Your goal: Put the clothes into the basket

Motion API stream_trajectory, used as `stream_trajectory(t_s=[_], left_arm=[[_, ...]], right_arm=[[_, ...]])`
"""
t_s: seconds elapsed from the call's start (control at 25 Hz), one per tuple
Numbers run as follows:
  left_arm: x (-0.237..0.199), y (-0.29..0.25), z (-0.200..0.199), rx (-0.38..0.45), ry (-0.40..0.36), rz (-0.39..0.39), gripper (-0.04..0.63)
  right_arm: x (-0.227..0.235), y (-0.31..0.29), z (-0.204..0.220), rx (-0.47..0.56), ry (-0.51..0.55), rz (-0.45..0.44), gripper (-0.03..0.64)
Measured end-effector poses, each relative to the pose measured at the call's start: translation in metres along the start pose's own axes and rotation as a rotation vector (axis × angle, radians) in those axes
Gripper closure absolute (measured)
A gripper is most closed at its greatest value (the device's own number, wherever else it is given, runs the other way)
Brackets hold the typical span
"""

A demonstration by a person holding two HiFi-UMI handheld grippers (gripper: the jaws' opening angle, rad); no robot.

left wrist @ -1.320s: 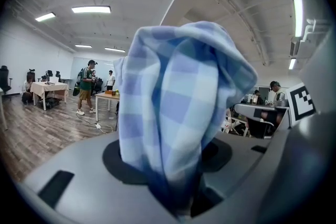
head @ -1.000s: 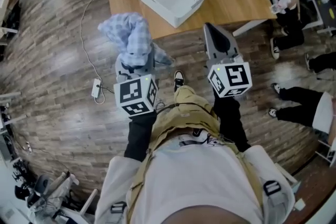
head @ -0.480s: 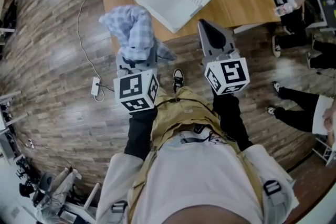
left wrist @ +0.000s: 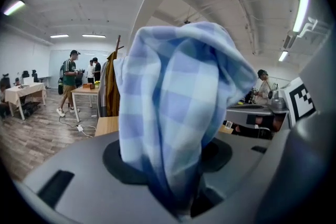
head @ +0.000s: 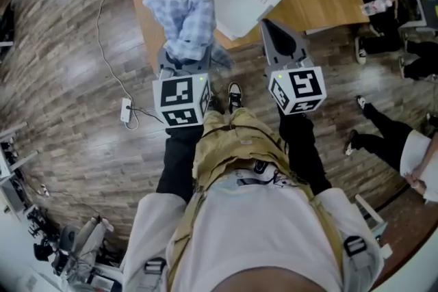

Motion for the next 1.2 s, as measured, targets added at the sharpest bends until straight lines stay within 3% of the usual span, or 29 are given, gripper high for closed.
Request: stream_trajectory(t_s=[0.32,0.6,0.68,0.92,1.2], left_arm=[[0.000,-0.054,-0.011,-0.018,-0.202,0.097,0.380],[0.016,-0.100,-0.024,0.026,-0.475,0.185,0.380],[0.020,-0.110,-0.027,0.028,-0.522,0.202,0.380],[0.030,-0.139,-0.016,0.017,-0.630,0.254,0.380],[0.039,-0.168,0.000,0.000,-0.872,0.336,0.380]], right_arm=[[0.024,-0.026,0.020,-0.055,-0.050,0.050,0.597],[0.045,-0.038,0.035,-0.088,-0.089,0.070,0.597],[0.050,-0.043,0.038,-0.102,-0.098,0.071,0.597],[0.063,-0.058,0.050,-0.136,-0.135,0.063,0.595],[0.083,-0.070,0.067,-0.182,-0.163,0.061,0.595]])
Point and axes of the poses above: the fingertips, and each gripper's own axes: y backward along the fingers, x to its right, z out of its underside, the point moved 1 cm from there along y, backward along the fingers, and after that the axes turned 11 degrees about -z, right-handed, at the moved point
